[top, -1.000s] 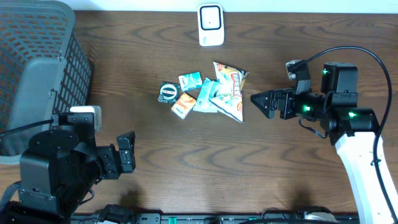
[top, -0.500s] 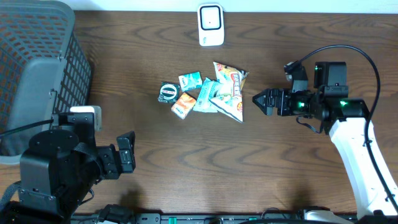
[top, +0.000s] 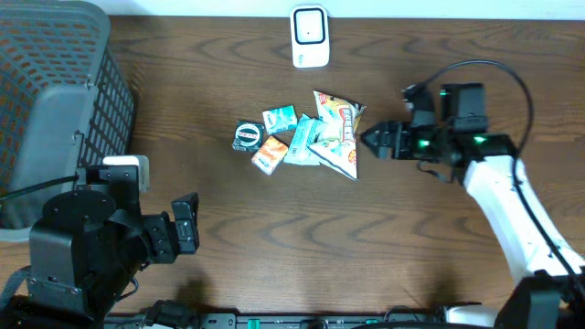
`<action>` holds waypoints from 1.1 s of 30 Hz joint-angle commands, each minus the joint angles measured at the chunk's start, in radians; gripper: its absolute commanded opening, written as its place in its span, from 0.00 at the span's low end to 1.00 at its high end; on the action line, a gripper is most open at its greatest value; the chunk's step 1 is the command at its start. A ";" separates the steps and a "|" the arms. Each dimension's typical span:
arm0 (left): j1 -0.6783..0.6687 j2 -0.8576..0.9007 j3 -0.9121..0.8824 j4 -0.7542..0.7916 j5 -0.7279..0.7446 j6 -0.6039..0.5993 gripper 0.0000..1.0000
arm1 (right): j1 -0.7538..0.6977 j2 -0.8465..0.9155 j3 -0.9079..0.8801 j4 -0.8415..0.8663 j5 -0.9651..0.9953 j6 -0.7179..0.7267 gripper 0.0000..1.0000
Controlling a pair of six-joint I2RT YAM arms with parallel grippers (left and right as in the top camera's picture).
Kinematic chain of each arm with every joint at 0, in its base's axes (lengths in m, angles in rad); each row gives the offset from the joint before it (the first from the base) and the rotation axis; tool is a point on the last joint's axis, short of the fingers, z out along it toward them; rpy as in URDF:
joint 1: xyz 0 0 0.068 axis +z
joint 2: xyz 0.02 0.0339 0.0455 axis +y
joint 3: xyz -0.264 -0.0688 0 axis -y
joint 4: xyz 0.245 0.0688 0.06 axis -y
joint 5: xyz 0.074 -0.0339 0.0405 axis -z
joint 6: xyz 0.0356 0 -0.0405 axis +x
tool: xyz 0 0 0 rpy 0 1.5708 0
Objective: Scan the item barcode
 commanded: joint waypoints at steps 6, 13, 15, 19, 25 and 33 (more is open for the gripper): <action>0.003 0.002 0.009 -0.002 -0.002 -0.013 0.98 | 0.198 0.014 0.154 -0.091 0.340 0.027 0.70; 0.003 0.002 0.009 -0.002 -0.002 -0.013 0.98 | 0.224 0.092 0.387 -0.188 0.387 0.029 0.08; 0.003 0.002 0.009 -0.002 -0.002 -0.013 0.98 | 0.222 0.138 0.422 -0.182 0.387 0.029 0.02; 0.003 0.002 0.009 -0.002 -0.002 -0.013 0.98 | 0.220 0.243 0.431 -0.151 0.383 0.072 0.01; 0.003 0.002 0.009 -0.002 -0.002 -0.013 0.98 | 0.214 0.430 0.430 -0.160 0.394 0.062 0.01; 0.003 0.002 0.009 -0.002 -0.002 -0.013 0.98 | 0.179 0.512 0.431 -0.264 0.586 0.124 0.01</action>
